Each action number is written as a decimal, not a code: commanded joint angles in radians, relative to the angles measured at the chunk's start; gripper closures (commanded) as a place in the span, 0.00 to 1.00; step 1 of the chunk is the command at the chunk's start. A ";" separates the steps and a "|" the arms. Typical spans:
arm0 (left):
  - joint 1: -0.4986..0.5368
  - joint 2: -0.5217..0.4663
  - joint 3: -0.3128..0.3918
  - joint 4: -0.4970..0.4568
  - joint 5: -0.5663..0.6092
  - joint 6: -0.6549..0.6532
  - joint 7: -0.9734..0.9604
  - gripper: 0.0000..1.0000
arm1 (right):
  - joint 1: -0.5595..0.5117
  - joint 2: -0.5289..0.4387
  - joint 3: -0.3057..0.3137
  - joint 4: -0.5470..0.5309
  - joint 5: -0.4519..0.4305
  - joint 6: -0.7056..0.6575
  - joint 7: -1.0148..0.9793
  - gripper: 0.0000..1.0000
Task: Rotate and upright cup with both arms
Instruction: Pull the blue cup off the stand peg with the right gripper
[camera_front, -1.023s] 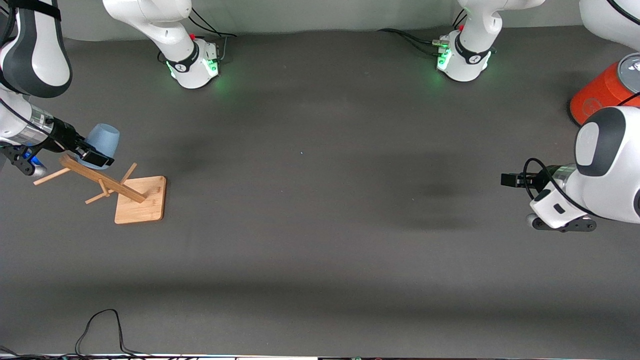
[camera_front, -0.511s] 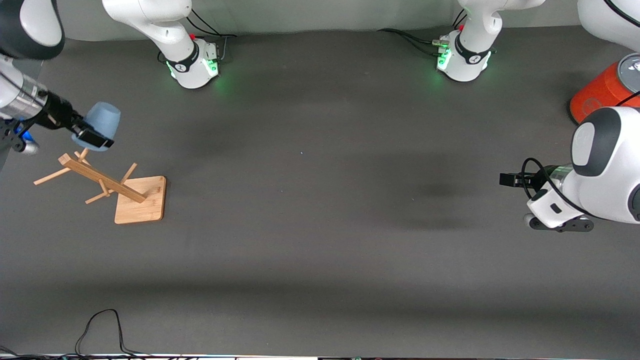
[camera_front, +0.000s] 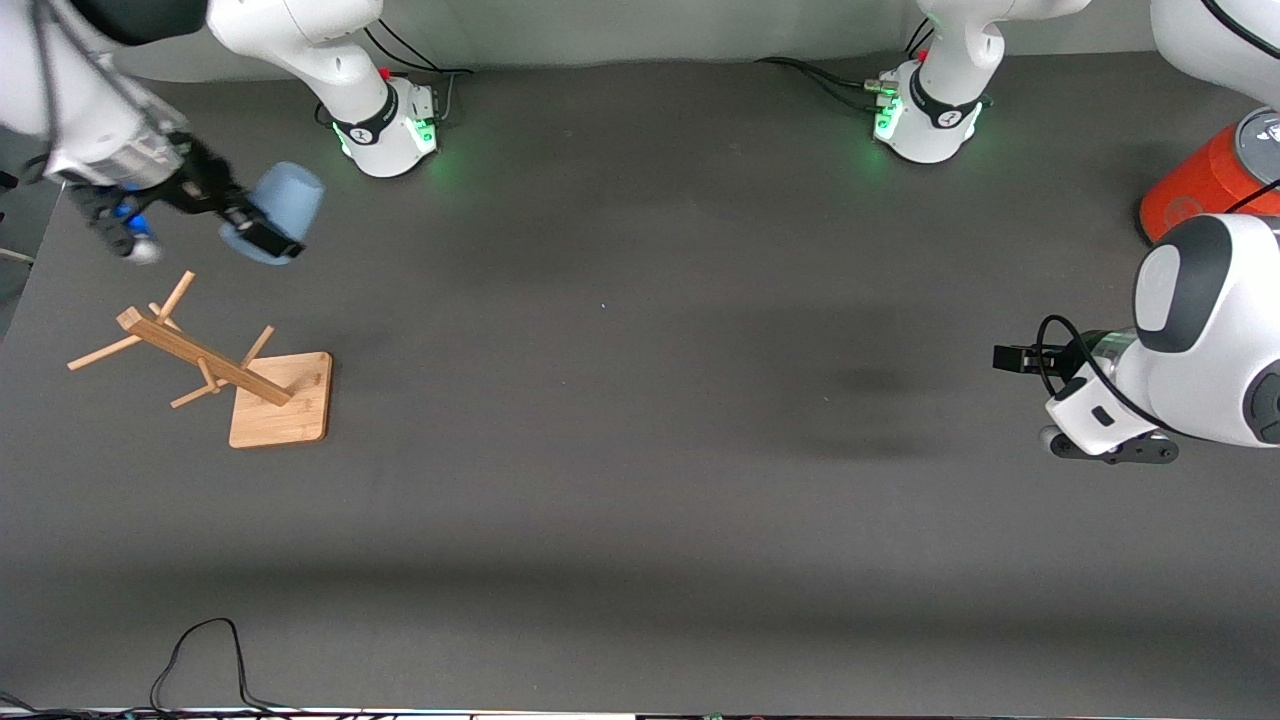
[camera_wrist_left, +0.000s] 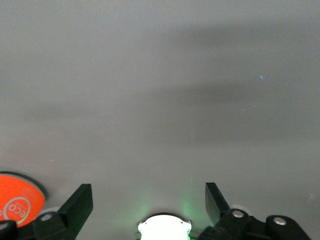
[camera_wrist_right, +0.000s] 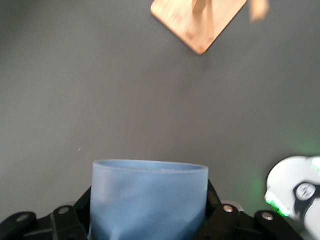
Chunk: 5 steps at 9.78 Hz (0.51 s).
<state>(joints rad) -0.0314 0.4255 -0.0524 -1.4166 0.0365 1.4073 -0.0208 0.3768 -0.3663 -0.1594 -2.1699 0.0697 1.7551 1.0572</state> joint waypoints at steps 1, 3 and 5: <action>-0.009 0.002 0.005 0.005 0.016 -0.018 0.010 0.00 | 0.179 0.094 -0.008 0.083 0.010 0.038 0.268 0.60; -0.004 0.002 0.005 0.008 0.011 0.001 0.009 0.00 | 0.336 0.298 -0.008 0.254 0.015 0.079 0.534 0.60; 0.010 -0.007 0.012 0.051 0.010 0.044 0.010 0.00 | 0.468 0.563 -0.009 0.506 0.006 0.087 0.786 0.60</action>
<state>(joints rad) -0.0258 0.4260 -0.0486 -1.4056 0.0376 1.4394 -0.0208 0.7792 -0.0231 -0.1544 -1.8906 0.0734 1.8720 1.7135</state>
